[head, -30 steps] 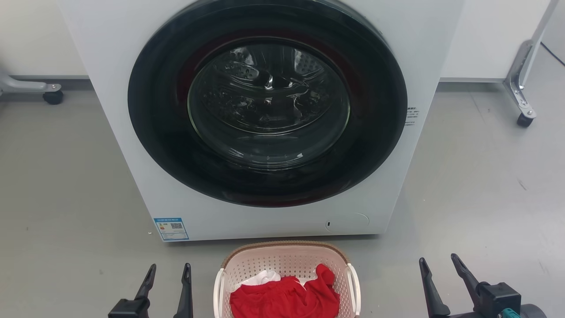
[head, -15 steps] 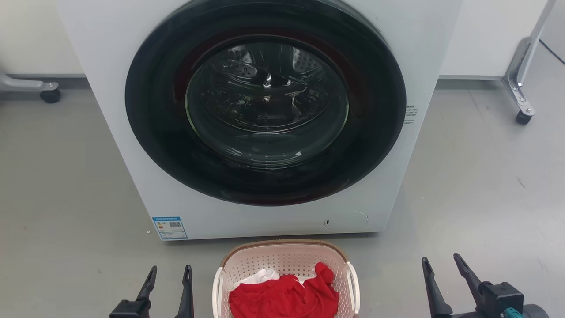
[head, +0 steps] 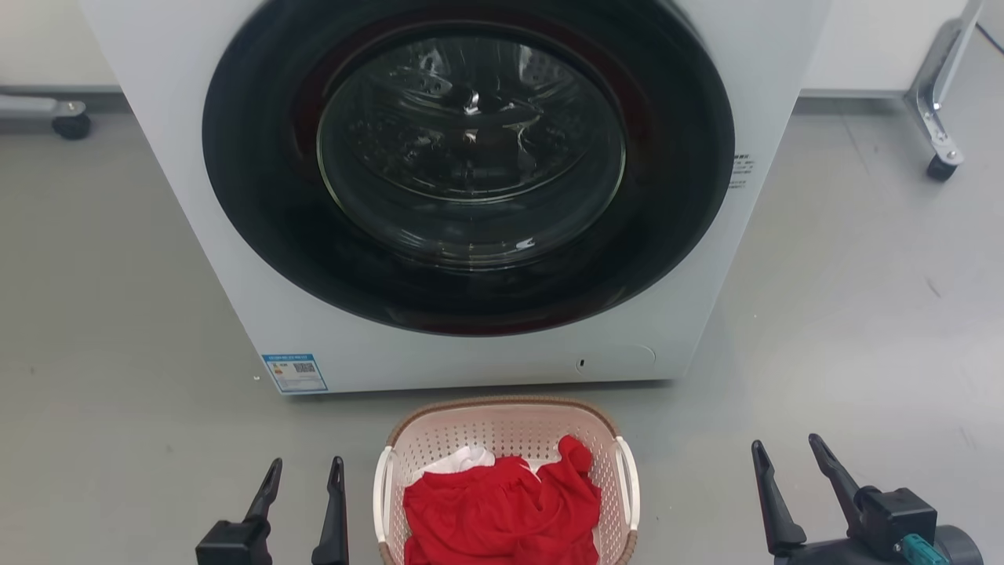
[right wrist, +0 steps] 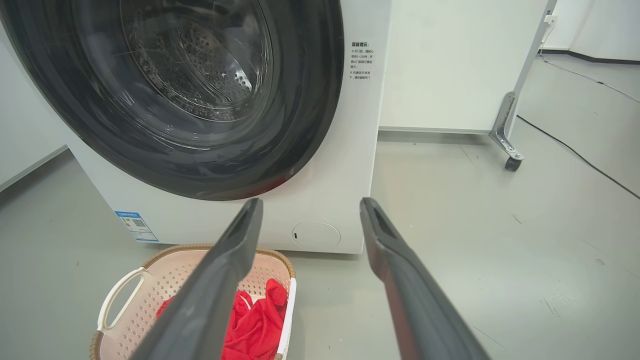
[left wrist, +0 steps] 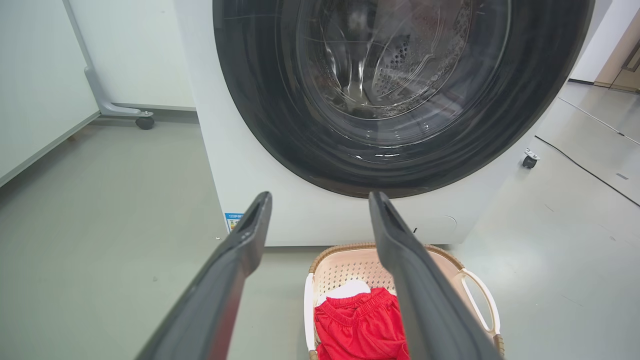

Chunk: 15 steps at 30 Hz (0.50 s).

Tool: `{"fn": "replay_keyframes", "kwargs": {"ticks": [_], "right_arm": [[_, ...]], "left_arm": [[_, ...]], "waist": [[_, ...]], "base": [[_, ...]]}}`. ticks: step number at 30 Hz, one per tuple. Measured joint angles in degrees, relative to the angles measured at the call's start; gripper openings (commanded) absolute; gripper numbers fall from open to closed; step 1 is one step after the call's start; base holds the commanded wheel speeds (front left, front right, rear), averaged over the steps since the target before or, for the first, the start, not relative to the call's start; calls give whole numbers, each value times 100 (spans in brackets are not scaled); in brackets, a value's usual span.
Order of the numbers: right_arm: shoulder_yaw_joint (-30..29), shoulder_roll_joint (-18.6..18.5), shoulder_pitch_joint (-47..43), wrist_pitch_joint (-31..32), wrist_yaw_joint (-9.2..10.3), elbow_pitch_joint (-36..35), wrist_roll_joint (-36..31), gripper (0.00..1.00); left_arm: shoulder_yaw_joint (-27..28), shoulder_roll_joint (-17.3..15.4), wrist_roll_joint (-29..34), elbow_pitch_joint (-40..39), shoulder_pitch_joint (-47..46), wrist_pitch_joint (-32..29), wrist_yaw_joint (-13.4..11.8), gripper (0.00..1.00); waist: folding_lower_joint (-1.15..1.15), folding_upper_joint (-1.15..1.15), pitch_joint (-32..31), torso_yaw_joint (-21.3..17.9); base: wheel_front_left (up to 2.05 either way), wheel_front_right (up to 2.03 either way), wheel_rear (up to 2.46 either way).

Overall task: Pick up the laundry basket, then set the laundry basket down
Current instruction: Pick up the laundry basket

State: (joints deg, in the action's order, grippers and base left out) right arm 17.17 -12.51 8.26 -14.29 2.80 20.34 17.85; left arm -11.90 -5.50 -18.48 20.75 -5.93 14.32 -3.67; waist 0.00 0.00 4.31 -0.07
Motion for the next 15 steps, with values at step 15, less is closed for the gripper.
{"fn": "replay_keyframes", "kwargs": {"ticks": [15], "right_arm": [[-62,94,450,0,-30,-167,-79,100]], "left_arm": [[-8,42,1,-113,-502,0,63,100]], "waist": [[0,0,874,-22]], "base": [[0,0,0]]}}
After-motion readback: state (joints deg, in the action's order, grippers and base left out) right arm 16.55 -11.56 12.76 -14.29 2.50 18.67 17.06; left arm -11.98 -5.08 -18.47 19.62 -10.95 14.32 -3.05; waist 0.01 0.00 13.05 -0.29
